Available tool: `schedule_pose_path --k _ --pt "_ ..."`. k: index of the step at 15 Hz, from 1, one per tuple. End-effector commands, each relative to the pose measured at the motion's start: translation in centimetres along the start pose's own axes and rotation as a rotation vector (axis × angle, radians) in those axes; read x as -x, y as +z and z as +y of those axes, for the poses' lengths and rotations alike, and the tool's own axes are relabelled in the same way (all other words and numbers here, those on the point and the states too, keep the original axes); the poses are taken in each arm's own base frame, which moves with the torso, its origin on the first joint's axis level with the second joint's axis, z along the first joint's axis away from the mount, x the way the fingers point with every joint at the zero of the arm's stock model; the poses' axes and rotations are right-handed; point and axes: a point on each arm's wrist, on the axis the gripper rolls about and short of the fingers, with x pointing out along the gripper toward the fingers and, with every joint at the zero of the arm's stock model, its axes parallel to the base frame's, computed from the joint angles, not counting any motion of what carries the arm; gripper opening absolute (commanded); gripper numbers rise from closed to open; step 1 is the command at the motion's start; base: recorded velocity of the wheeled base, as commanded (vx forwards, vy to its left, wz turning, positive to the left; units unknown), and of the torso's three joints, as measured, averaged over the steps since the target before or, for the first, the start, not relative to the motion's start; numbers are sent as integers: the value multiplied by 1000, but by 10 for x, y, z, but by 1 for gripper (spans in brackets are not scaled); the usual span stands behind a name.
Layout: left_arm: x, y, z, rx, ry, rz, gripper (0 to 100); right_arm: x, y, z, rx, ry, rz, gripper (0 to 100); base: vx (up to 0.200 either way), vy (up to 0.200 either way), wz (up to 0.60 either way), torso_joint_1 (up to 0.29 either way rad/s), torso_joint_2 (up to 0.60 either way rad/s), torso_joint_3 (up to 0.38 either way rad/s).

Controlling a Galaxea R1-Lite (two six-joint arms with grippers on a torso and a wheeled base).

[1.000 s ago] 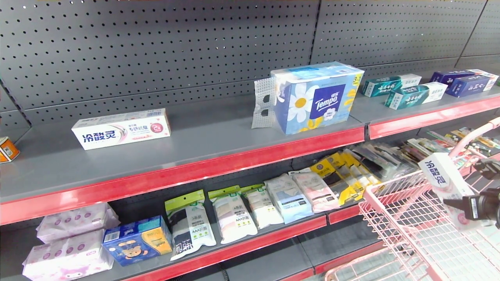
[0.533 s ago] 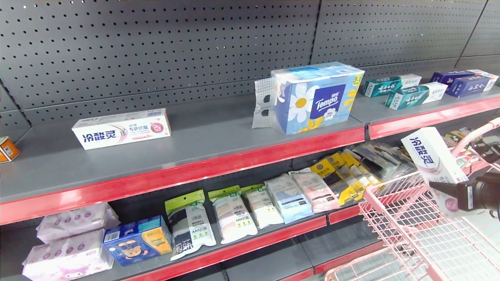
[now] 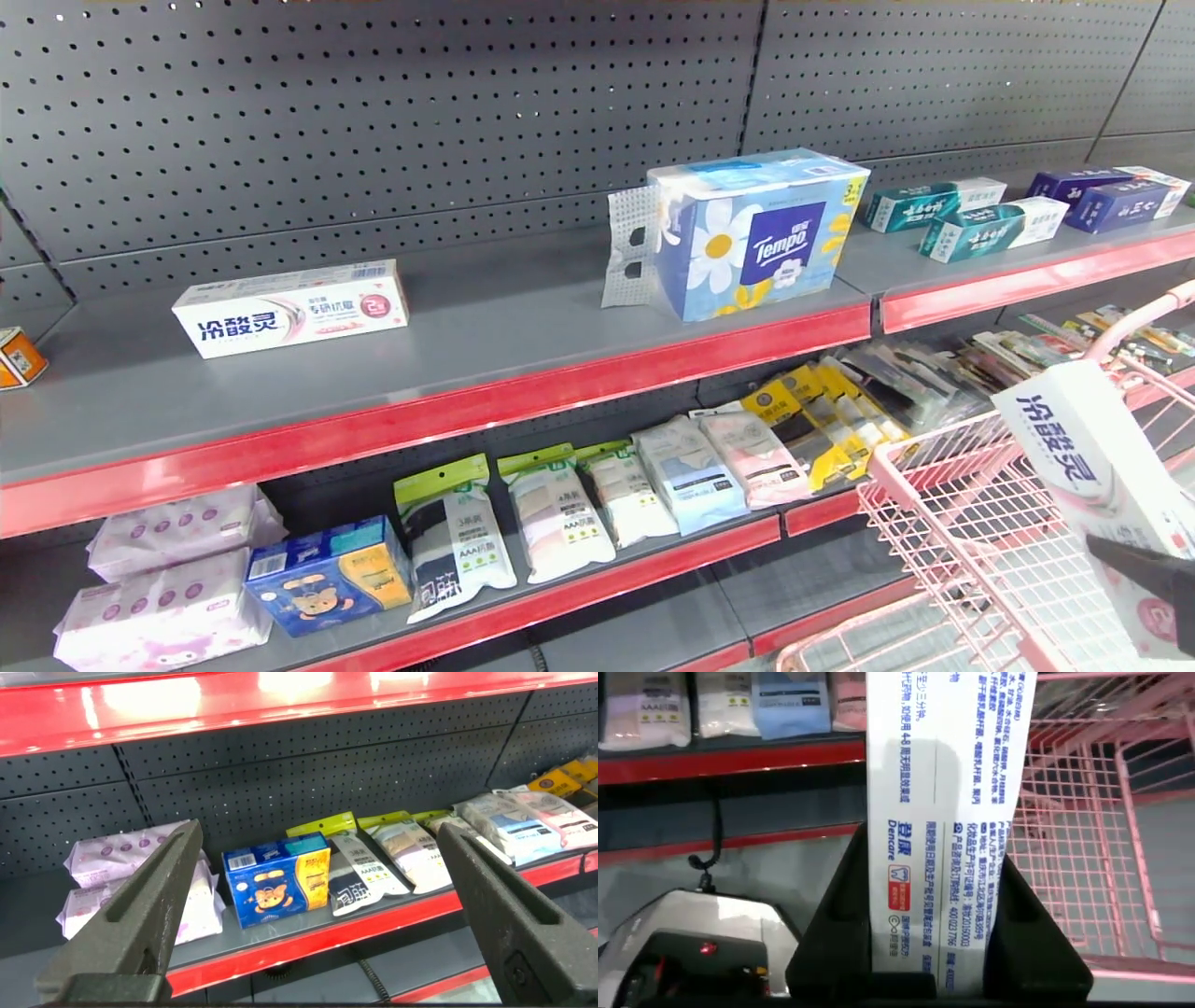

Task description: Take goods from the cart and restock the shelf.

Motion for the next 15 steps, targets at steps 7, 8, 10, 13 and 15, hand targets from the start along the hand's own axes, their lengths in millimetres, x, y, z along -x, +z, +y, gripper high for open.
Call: schedule_pose_path --k 7,8,10,13,15 --pt "0 0 0 0 0 1 100 60 -45 15 97 -87 -274 0 0 0 0 0 0 0" --pt "0 0 0 0 0 1 100 63 -45 15 96 -98 -295 0 0 0 0 115 -256 -163" --pt "0 0 0 0 0 1 100 65 -43 14 93 -115 -306 0 0 0 0 183 -444 -242" --pt "0 0 0 0 0 1 100 69 -35 12 92 -121 -325 0 0 0 0 251 -557 -302" --pt "0 0 0 0 0 0 100 70 -33 12 94 -122 -331 0 0 0 0 266 -610 -327"
